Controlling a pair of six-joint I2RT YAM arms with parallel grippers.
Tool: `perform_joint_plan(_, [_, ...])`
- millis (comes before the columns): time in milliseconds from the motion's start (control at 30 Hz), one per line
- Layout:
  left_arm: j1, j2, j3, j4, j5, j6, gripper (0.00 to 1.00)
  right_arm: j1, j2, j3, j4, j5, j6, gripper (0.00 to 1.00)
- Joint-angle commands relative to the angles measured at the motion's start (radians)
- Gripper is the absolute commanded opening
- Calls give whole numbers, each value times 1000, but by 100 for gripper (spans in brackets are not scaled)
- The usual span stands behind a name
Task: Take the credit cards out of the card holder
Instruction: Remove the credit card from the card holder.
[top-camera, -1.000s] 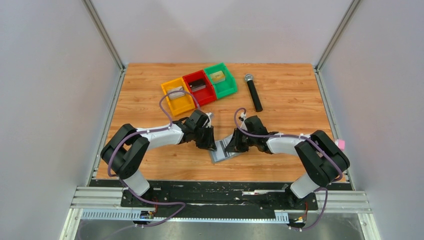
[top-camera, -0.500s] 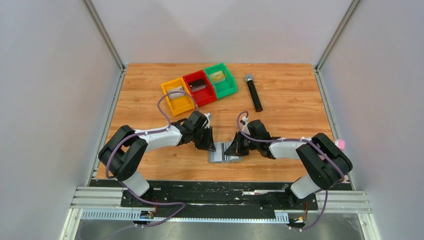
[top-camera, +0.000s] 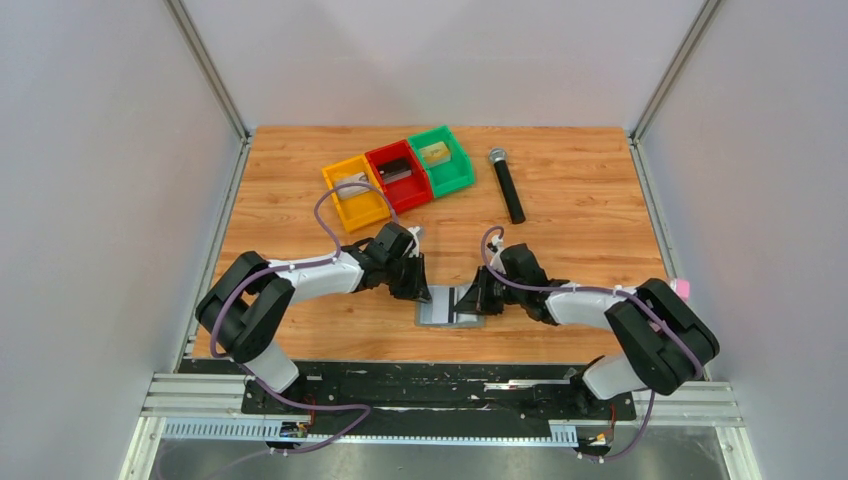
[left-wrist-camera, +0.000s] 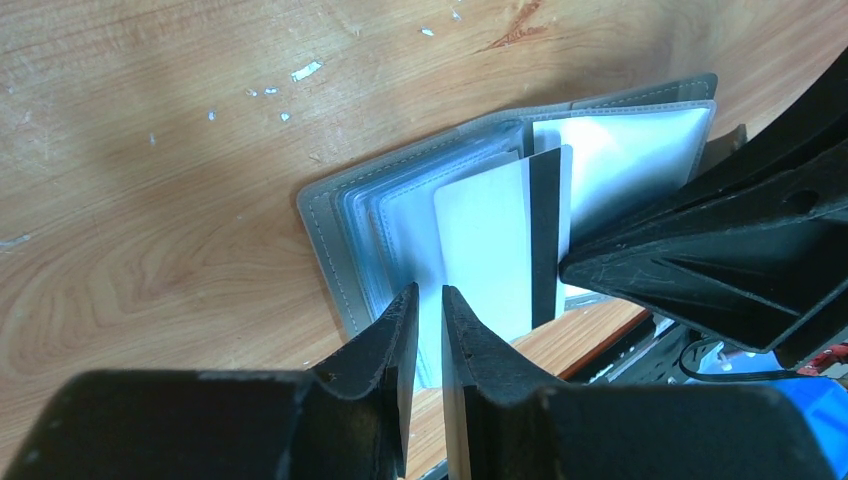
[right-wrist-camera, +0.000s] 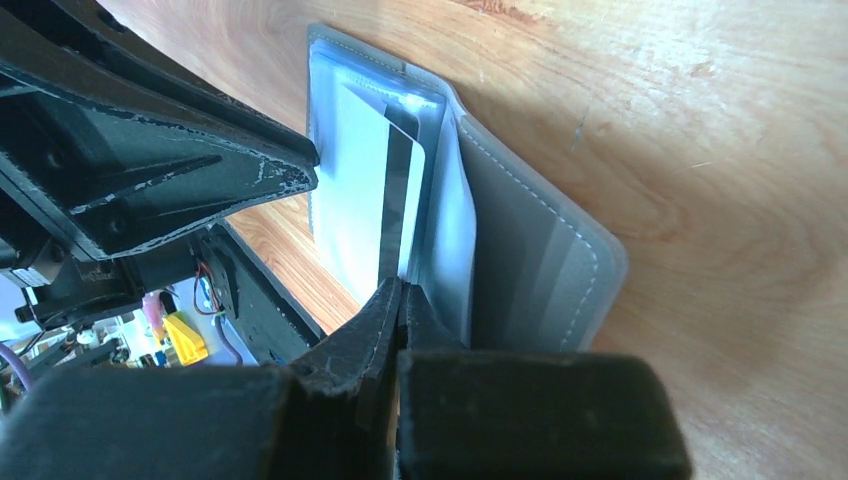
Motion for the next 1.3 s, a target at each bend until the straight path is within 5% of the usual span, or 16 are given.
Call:
perform_joint_plan(0, [-3,4,-30,-73,-41,31,24,-2,-59,-3,-38,44,-28,0])
perform_joint_plan(300, [-3,-29,4,-91,-4,28,27,-3,-133,39,-155,114,-117,0])
perform_joint_plan(600, [-3,-79,112,-172,45,-15,50,-4,-208,80,-208,185,-272,0])
perform_joint_plan(867, [2,-151,193,-256,2,-98,60,-2,-253,101,-206,215,-391,0])
perform_joint_plan(1000, [7,-150,201,-255,-8,-82,50,-3,-184,198,-328,128,-327,5])
perform_joint_plan(1267, [7,-56,133,-118,86,-72,41,-3,-85,228,-301,90,-214,19])
